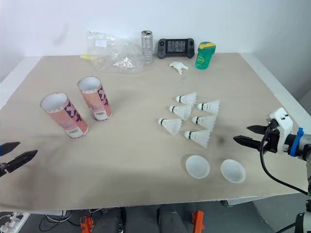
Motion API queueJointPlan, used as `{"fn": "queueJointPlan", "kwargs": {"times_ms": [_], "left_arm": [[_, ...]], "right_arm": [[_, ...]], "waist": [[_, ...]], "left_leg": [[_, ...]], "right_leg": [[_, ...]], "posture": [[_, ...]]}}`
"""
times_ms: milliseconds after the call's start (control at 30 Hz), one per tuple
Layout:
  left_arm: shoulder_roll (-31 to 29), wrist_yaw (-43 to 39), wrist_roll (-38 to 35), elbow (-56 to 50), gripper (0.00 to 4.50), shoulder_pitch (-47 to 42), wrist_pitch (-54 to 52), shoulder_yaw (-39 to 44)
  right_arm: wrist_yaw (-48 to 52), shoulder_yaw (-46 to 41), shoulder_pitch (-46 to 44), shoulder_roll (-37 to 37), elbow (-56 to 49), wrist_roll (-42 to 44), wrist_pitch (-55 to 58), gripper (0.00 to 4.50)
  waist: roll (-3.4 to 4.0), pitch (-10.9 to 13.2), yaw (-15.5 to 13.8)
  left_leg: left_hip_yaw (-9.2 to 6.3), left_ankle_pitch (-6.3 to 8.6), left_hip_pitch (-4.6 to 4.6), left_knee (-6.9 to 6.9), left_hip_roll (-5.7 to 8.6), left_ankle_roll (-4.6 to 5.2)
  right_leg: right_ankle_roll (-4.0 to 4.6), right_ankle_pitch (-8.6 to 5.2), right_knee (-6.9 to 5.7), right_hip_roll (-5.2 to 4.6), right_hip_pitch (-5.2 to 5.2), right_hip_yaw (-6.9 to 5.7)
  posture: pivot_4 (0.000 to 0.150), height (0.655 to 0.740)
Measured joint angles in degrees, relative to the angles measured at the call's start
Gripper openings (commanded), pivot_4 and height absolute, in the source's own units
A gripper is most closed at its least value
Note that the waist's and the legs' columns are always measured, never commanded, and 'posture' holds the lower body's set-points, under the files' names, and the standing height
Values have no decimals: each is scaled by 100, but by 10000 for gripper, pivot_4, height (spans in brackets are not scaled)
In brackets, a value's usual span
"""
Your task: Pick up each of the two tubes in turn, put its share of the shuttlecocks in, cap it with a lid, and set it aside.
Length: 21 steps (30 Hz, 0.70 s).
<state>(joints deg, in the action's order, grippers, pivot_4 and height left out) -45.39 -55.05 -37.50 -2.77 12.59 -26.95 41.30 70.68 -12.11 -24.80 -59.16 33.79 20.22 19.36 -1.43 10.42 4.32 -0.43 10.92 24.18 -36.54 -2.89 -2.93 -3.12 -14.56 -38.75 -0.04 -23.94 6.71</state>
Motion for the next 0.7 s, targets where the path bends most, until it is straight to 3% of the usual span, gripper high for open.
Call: {"fn": "queueJointPlan", "kwargs": {"times_ms": [167, 333, 467, 700], "left_arm": [[107, -7, 268, 257, 44179, 154, 504, -8], [213, -209, 862, 660, 44179, -48, 1718, -512], [237, -221, 1136, 1131, 44179, -623, 2294, -929], [287, -581, 1382, 1972, 44179, -1759, 2782, -1798]], "right_arm": [[7, -287, -290, 13, -475, 435, 433, 44715], [-22, -435, -920, 391, -2160, 1362, 1200, 44715], [-123, 116, -929, 865, -3399, 1605, 1532, 44715], [-284, 1267, -998, 1686, -4497, 1561, 1583, 44715]], "waist": [[1, 0, 13], [-5, -4, 28], [-28, -17, -16], [-30, -15, -18]], "left_leg": [[9, 0, -6, 1, 0, 0], [3, -4, -9, 1, -11, 6], [4, -5, -1, -1, -9, 6], [-4, -5, 28, 2, -8, 5]], "right_leg": [[4, -7, -21, 3, -9, 13], [10, -2, -32, 23, -13, 18], [6, -5, -31, 16, -12, 16], [-21, 6, -30, 12, -34, -1]], "posture": [[1500, 7236], [1500, 7236], [1500, 7236], [1500, 7236]]}}
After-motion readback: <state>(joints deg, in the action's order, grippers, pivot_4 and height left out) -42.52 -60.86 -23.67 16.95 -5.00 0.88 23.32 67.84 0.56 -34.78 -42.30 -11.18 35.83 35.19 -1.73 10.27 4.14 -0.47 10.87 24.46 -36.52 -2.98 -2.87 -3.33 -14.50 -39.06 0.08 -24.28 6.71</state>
